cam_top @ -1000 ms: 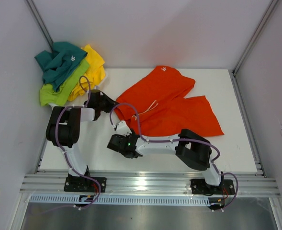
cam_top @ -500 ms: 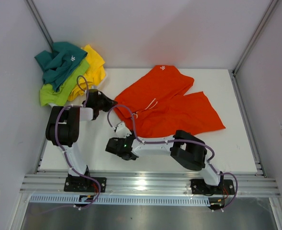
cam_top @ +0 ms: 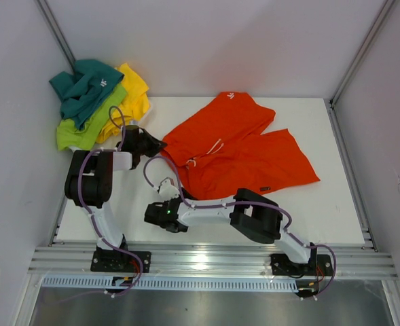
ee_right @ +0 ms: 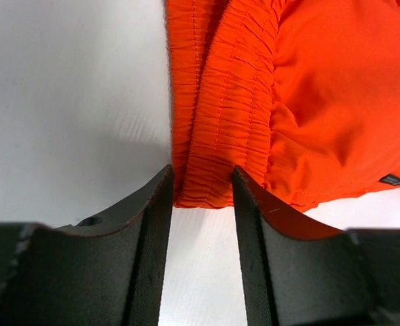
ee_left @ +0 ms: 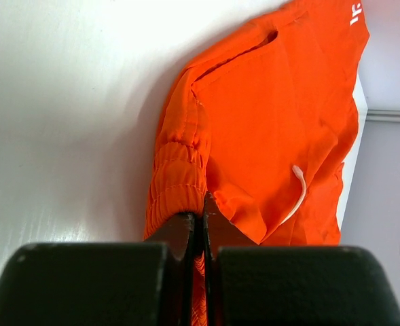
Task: Fold and stack the shorts
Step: Flatten the shorts out
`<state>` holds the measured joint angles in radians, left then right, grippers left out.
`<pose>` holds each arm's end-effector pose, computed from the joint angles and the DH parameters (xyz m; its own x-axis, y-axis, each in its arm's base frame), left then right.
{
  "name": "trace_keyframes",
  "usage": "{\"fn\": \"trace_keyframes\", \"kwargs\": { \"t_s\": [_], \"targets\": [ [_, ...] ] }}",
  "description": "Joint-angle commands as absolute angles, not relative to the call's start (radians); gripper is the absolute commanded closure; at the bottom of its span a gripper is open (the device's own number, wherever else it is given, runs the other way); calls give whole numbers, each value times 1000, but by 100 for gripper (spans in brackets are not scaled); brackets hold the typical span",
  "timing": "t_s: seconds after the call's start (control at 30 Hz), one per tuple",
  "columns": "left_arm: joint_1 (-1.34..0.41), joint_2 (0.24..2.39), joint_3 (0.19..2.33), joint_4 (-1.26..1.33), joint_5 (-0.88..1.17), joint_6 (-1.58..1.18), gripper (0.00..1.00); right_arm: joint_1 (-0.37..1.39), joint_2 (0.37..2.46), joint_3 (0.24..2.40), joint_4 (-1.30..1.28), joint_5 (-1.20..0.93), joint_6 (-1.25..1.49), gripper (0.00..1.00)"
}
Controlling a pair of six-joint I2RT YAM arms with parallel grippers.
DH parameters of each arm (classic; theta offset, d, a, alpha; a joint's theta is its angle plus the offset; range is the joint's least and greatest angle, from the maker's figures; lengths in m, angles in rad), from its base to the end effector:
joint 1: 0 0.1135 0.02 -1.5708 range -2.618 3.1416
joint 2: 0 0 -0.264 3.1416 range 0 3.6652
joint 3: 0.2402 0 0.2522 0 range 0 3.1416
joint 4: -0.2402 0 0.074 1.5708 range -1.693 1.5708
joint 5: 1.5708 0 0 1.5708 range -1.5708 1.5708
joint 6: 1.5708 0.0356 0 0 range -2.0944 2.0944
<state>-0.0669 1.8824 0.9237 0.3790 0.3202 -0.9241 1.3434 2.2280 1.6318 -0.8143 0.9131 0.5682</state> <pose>0.3794 -0.0367 0.1397 -0.5897 -0.7197 -0.3665 -0.2396 0.5893 -0.7716 0.1251 0.4155 0.1401 -0.4927 -0.6703 -0.5549 -0.3582 0.7374 -0.5726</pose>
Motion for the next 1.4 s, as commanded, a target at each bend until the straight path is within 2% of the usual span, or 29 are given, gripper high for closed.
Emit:
{"fn": "trace_keyframes", "kwargs": {
  "t_s": [0.0,0.57,0.8,1.0,1.37],
  "targets": [
    [-54,1887,962,400,336,-916,100,1344,2266,1690,-871,1018,601,59],
    [-54,1891,983,373,350,-887,100,1336,2273,1730,-966,1137,621,62],
    [-54,1893,992,367,353,-879,100,1330,2292,1740,-1020,1186,653,75],
    [-52,1894,997,356,356,-870,100,1316,2292,1738,-1062,1218,680,73],
    [-52,1888,1016,333,354,-856,100,1304,2221,1687,-933,1126,580,67]
  ]
}}
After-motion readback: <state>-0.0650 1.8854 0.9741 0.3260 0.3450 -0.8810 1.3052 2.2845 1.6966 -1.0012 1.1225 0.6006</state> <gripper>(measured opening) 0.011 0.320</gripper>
